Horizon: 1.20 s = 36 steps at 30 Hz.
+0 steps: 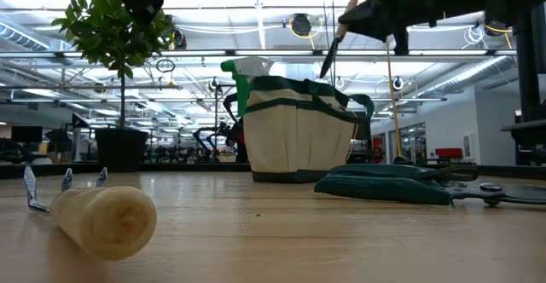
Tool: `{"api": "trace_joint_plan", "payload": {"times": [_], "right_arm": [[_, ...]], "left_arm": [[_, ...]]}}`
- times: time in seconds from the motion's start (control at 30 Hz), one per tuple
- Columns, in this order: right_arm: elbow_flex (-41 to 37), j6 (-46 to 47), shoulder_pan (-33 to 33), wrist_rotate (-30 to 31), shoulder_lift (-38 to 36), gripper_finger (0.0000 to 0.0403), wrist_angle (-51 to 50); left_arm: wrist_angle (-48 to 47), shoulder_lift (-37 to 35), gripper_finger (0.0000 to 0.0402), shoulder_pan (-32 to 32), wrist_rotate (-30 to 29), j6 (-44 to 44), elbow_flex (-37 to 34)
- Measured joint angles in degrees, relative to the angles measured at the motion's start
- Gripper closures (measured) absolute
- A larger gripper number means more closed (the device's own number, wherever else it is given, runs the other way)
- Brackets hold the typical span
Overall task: Pick & Place Garden tools in Gardening bag
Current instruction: Put the light brown trowel in the light brown gardening bag
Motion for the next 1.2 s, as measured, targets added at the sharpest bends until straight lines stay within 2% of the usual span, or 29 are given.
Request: {"api": "trace_joint_plan", "payload": {"times": [0.17, 0.27, 0.6, 0.73, 1.2], "right_arm": [[7.1, -1.8, -1.8, -1.8, 1.9, 0.0347, -11.8], [11.2, -4.3, -2.3, -1.7, 4.7, 0.0347, -14.2], [17.8, -5.3, -4.0, -1.4, 16.9, 0.0347, -14.6], [19.5, -4.7, -3.9, 0.6, 21.0, 0.0347, -15.0], [20.2, -3.0, -3.9, 3.2, 26.6, 0.0337, -16.1]], "left_arm": [[0.0, 0.0, 0.0176, 0.0, 0.0, -0.2, 0.0], [0.0, 0.0, 0.0176, 0.0, 0.0, -1.0, 0.0], [0.0, 0.0, 0.0176, 0.0, -0.5, -1.5, 0.0], [0.1, 0.0, 0.0176, 0.0, -2.0, -1.5, 0.0], [0.3, 0.0, 0.0176, 0.0, -3.0, -1.4, 0.0]]}}
